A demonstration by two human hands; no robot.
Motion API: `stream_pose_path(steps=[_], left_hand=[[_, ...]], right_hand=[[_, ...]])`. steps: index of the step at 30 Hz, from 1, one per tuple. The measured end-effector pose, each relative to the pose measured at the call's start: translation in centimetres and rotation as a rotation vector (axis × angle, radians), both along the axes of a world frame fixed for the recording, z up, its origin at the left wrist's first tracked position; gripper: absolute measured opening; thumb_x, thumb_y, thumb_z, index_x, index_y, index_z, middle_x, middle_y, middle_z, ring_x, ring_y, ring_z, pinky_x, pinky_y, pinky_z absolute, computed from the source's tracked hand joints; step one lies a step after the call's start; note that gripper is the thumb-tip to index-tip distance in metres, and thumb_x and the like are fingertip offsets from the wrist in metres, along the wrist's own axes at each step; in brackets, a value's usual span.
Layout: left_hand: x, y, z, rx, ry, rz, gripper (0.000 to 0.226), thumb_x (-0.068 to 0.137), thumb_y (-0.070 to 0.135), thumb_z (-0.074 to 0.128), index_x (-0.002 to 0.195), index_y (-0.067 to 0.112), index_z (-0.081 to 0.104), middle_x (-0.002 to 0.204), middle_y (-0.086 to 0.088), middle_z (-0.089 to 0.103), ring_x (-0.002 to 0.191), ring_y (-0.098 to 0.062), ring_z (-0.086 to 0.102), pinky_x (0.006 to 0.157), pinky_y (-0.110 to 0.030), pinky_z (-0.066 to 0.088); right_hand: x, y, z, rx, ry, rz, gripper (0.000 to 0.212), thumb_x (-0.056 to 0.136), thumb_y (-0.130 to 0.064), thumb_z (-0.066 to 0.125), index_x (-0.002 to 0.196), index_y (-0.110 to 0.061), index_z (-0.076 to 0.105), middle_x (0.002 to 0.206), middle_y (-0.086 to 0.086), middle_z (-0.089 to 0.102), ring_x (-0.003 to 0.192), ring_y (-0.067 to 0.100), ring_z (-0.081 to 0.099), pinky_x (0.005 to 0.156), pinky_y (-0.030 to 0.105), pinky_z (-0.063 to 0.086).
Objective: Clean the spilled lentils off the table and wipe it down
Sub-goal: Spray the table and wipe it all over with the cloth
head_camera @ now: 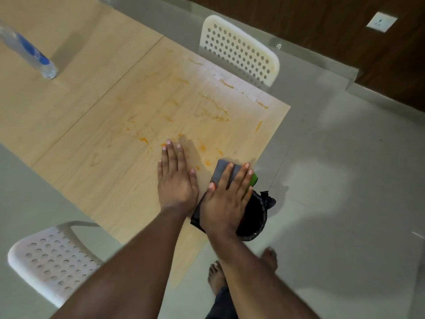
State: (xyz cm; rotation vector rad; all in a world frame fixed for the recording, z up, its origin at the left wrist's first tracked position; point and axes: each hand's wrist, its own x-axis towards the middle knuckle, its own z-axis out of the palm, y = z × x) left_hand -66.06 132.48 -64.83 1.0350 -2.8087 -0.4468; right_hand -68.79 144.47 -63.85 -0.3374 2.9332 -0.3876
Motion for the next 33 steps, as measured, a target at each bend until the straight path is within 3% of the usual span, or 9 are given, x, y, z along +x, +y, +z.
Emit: stream_pose_path(steps=[7, 17, 26, 30, 33], left_hand=[[-10.7, -2.0, -0.5, 0.029, 0.004, -0.046, 0.069, 0.111, 0.038, 0.026, 0.168, 0.009, 0.004, 0.177, -0.01, -0.005, 0.163, -0.025, -0.006, 0.132, -0.045, 0.008], [-11.7, -1.9, -1.1, -0.049, -0.089, -0.034, 0.068, 0.111, 0.044, 0.022, 0.169, 0.011, 0.008, 0.177, -0.011, -0.001, 0.163, -0.025, -0.006, 0.132, -0.043, 0.001], [-11.9, -1.9, -1.0, -0.044, -0.084, -0.018, 0.069, 0.11, 0.046, 0.022, 0.169, 0.013, 0.01, 0.177, -0.01, 0.002, 0.164, -0.024, -0.004, 0.132, -0.045, 0.005], [-12.1, -1.9, -0.9, -0.049, -0.104, -0.013, 0.069, 0.109, 0.046, 0.02, 0.169, 0.013, 0.01, 0.177, -0.01, 0.001, 0.163, -0.025, -0.004, 0.132, -0.044, 0.003], [-12.1, -2.0, -1.2, -0.055, -0.112, -0.015, 0.069, 0.11, 0.046, 0.018, 0.169, 0.013, 0.008, 0.177, -0.009, -0.002, 0.163, -0.024, -0.007, 0.132, -0.044, 0.002]], right_hand=[[-4.8, -0.4, -1.4, -0.024, 0.023, -0.064, 0.073, 0.107, -0.043, 0.026, 0.169, -0.015, -0.001, 0.173, 0.018, -0.018, 0.161, 0.036, -0.017, 0.129, 0.056, 0.013], [-20.7, -1.4, -2.2, 0.0, 0.075, -0.141, 0.071, 0.106, -0.045, 0.033, 0.168, -0.017, 0.012, 0.175, 0.017, -0.002, 0.162, 0.038, -0.002, 0.127, 0.057, 0.019], [-11.5, -0.9, -1.3, -0.03, 0.05, -0.067, 0.074, 0.108, -0.041, 0.033, 0.168, -0.009, 0.003, 0.174, 0.019, -0.012, 0.161, 0.039, -0.01, 0.129, 0.054, 0.018], [-19.1, -1.9, -2.1, -0.024, 0.061, -0.138, 0.073, 0.106, -0.041, 0.037, 0.167, -0.007, 0.015, 0.174, 0.023, 0.002, 0.16, 0.044, 0.003, 0.126, 0.056, 0.023], [-26.0, -2.5, -2.4, -0.013, 0.041, -0.161, 0.071, 0.108, -0.042, 0.035, 0.167, -0.008, 0.015, 0.174, 0.022, 0.003, 0.161, 0.043, 0.003, 0.126, 0.056, 0.022]])
